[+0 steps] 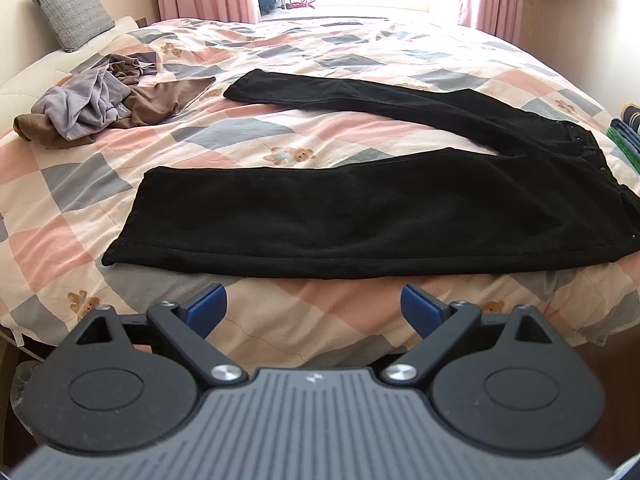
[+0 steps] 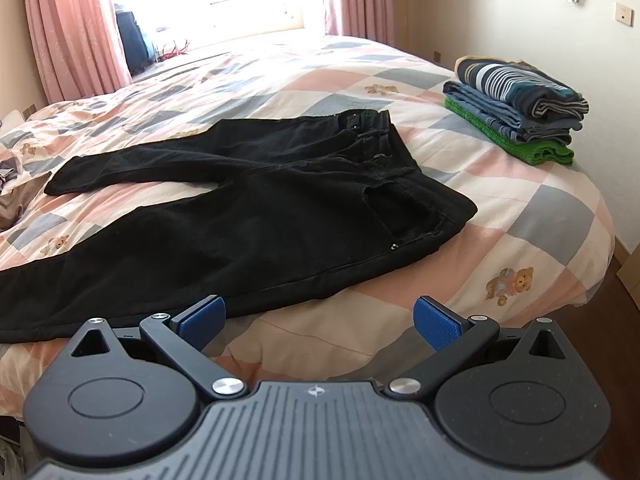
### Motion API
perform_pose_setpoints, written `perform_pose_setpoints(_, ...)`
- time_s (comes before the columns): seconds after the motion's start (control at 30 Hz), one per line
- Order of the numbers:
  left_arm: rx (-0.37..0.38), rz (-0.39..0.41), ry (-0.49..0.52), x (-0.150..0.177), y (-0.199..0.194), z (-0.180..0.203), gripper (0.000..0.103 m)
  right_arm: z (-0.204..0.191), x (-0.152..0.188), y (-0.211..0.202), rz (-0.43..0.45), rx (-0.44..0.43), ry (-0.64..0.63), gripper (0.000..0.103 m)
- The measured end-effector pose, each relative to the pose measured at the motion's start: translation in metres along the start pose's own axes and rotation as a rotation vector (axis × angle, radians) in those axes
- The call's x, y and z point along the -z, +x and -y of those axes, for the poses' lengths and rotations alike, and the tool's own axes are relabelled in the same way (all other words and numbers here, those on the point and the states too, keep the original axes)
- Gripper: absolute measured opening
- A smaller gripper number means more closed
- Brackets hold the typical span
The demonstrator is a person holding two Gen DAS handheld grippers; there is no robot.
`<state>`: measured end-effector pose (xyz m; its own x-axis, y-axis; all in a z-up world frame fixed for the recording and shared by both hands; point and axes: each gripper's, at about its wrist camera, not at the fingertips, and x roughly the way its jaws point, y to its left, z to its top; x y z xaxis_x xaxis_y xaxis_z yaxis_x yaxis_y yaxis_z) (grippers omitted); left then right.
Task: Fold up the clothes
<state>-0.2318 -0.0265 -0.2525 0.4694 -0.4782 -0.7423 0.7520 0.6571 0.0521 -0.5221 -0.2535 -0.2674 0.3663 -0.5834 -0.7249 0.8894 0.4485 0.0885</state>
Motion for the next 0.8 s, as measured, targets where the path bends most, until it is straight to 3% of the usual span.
perform_pose_setpoints(0.47, -0.052, -0.045, -0.038, -0.010, 0.024, -0.013, 0.093, -0.013, -0.008, 0.033, -0.056, -0.025, -0.026, 0.103)
perform_pose_setpoints(0.8, -0.036, -0.068, -0.036, -0.036, 0.065, -0.010, 0.093, -0.012, -0.019, 0.072, -0.120, -0.011, -0.031, 0.103)
